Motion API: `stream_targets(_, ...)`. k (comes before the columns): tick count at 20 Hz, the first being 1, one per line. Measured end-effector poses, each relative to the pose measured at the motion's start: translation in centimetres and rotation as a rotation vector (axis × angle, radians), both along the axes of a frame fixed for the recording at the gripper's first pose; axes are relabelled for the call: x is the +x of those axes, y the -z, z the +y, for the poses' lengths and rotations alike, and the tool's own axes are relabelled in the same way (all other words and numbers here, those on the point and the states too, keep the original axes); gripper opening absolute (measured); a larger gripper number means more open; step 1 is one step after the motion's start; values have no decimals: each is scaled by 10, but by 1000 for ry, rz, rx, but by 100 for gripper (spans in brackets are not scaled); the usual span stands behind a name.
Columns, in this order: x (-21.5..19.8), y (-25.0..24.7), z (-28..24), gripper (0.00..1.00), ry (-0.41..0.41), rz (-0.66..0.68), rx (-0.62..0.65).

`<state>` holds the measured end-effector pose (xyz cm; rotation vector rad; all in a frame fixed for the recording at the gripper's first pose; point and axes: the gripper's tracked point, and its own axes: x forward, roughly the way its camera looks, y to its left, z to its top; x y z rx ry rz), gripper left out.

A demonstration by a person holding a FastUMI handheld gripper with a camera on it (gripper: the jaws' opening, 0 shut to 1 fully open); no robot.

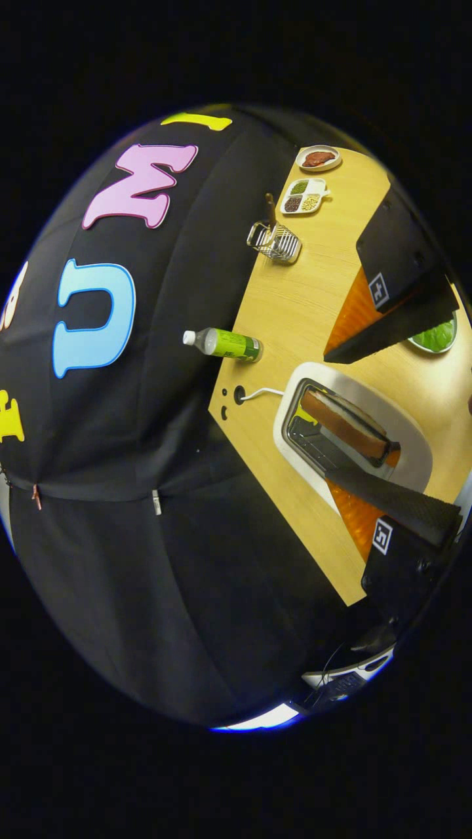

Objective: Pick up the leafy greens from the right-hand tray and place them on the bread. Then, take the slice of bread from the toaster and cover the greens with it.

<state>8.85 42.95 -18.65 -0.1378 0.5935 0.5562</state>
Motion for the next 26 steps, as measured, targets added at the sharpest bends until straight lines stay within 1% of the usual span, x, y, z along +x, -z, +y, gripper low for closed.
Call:
stream_targets(3,6,12,8,99,26,16,-12)
stream_targets(6,11,17,13,97,30,2,-37)
stream_targets(8,12,23,14,86,34,3,-57)
stream_targets(11,15,27,13,61,46,-11,-96)
stream_targets(14,13,30,16,36,36,-6,-99)
stream_targets(15,13,30,17,30,38,0,-94)
stream_targets(17,12,32,17,24,54,28,-72)
stream_targets(19,12,33,21,17,53,65,-38)
stream_targets(22,14,22,20,14,14,75,-1)
stream_targets(23,13,17,18,13,15,81,16)
stream_targets(26,13,1,15,11,16,100,71)
